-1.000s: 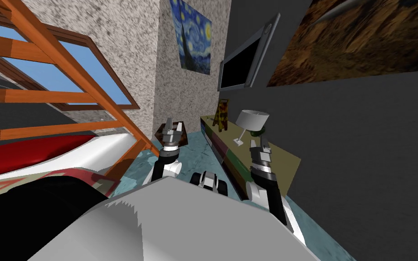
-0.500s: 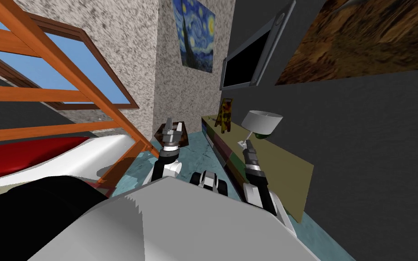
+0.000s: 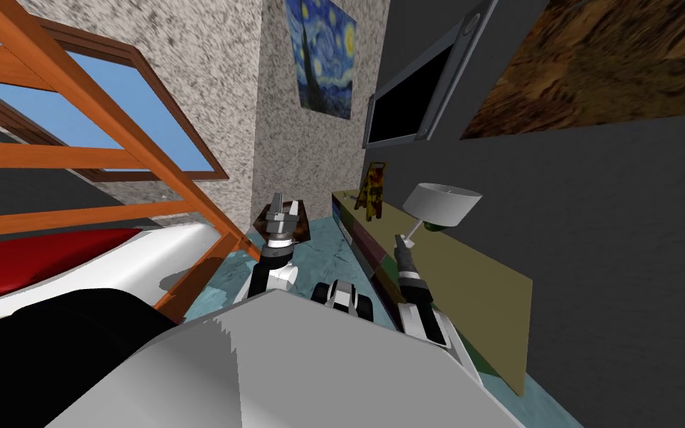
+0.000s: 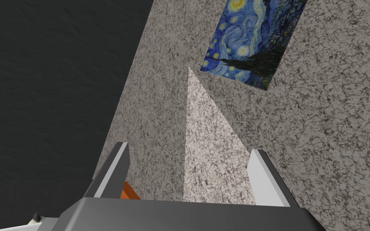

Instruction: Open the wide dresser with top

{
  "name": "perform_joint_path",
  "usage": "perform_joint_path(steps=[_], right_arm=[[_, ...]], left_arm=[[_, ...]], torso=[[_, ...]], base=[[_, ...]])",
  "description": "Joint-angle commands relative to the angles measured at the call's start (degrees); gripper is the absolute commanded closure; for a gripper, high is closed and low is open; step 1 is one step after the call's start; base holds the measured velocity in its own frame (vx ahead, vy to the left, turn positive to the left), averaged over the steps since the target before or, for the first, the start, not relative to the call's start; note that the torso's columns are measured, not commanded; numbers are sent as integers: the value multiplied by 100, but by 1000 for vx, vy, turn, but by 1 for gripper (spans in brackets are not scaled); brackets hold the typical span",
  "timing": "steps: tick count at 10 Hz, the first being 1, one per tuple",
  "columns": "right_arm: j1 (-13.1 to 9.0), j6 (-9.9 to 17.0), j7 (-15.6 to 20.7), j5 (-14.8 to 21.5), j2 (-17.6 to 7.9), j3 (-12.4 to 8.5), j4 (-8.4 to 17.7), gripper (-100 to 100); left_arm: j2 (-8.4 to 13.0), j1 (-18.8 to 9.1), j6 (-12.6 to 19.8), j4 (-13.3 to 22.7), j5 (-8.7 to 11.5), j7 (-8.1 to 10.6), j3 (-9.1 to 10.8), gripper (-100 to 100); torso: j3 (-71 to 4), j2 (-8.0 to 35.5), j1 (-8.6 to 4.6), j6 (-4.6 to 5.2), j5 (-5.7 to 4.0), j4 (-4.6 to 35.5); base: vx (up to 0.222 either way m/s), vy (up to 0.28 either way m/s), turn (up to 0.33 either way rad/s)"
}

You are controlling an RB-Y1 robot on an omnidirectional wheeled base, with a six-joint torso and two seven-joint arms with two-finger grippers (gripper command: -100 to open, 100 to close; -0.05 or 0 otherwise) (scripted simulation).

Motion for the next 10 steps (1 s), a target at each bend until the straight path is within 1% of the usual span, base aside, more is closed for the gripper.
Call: perform_joint_path(steps=[1, 2, 3, 4, 5, 6, 7, 8, 9, 10], right_arm=[[-10, 372, 22, 253, -62, 103, 229, -100], [-17, 606, 35, 479, -133, 186, 442, -100], [-17, 681, 35, 479, -133, 186, 442, -100], [-24, 938, 49, 699, -202, 274, 612, -100], [-24, 1004, 49, 716, -202, 274, 667, -100], [-32, 1275, 64, 945, -270, 363, 800, -100], [-32, 1340, 64, 964, -270, 363, 901, -100], [-41, 1582, 80, 1219, -335, 455, 1097, -100], [-41, 1685, 80, 1222, -335, 455, 1145, -100], [-50, 1941, 97, 1458, -398, 547, 1369, -100]], left_arm=[[0, 0, 0, 0, 0, 0, 0, 0], [0, 0, 0, 0, 0, 0, 0, 0], [0, 0, 0, 0, 0, 0, 0, 0], [0, 0, 0, 0, 0, 0, 0, 0], [0, 1, 0, 0, 0, 0, 0, 0], [0, 0, 0, 0, 0, 0, 0, 0], [0, 0, 0, 0, 0, 0, 0, 0], [0, 0, 0, 0, 0, 0, 0, 0], [0, 0, 0, 0, 0, 0, -1, 0], [0, 0, 0, 0, 0, 0, 0, 0]], torso=[[-1, -4, 8, 0, 1, -1], [3, 4, 0, 0, 0, 1], [3, 3, 5, -1, 0, 2], [4, 6, -1, 1, -1, 2], [-2, -7, -1, -2, -2, -1], [3, 6, 0, 0, -1, 1], [8, 10, 7, -1, 1, 4], [9, 12, 5, 0, 0, 4], [2, 0, 13, -1, 2, 1], [0, -1, 6, 0, 2, 0]], base=[[78, 76, 10], [89, 93, 31], [91, 79, 14], [127, 77, 25], [95, 73, 21], [80, 96, 30], [75, 88, 14], [102, 127, 37], [105, 121, 16], [127, 101, 36]])
